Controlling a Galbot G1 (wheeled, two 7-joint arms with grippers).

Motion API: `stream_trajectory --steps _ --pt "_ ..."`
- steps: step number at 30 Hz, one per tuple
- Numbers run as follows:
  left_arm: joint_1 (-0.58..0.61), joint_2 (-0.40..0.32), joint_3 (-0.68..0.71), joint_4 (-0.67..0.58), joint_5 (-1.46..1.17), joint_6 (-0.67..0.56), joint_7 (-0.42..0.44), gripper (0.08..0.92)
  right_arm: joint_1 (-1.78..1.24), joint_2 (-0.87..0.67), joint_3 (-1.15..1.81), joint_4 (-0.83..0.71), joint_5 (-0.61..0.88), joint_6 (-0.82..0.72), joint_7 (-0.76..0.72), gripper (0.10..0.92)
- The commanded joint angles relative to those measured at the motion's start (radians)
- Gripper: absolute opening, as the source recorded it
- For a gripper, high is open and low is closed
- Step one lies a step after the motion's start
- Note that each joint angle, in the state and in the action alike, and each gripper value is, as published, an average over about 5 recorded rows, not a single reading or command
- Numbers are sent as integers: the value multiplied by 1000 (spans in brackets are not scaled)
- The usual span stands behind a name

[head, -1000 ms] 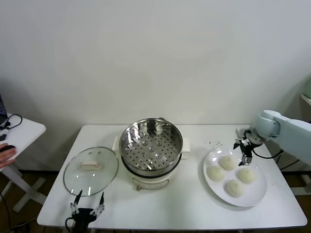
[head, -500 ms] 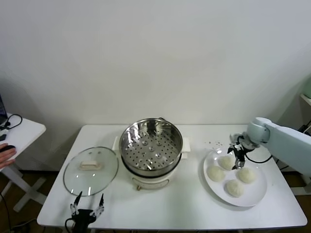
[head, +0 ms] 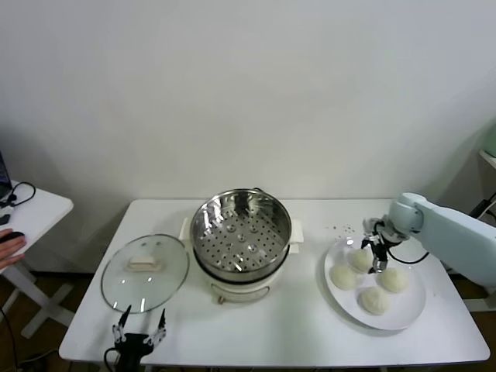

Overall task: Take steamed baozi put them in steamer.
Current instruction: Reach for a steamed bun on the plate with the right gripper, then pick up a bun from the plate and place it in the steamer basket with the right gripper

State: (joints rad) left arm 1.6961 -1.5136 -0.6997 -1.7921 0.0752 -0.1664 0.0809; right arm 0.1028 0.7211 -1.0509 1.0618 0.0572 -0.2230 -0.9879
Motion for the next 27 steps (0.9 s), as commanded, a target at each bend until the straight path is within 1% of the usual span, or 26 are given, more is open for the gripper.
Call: stream_trajectory --steps 1,8,12,16,21,27 --pt "-1 0 -1 0 0 -1 -1 823 -11 16 12 -18 -12 5 17 773" --pt "-2 -1 0 0 1 -2 -1 823 -9 12 8 -10 -11 5 12 652" --pt "0 -2 -1 -1 1 -3 -1 823 23 -1 -15 14 3 7 6 607" --pt "2 -2 -4 -5 2 -4 -2 823 131 -33 -104 81 46 16 -2 587" --pt "4 -2 -6 -11 2 -5 -3 823 404 -69 -322 189 136 48 -11 585" --pt "5 -2 -5 -18 2 -4 -3 823 743 -33 -528 296 274 99 -22 585"
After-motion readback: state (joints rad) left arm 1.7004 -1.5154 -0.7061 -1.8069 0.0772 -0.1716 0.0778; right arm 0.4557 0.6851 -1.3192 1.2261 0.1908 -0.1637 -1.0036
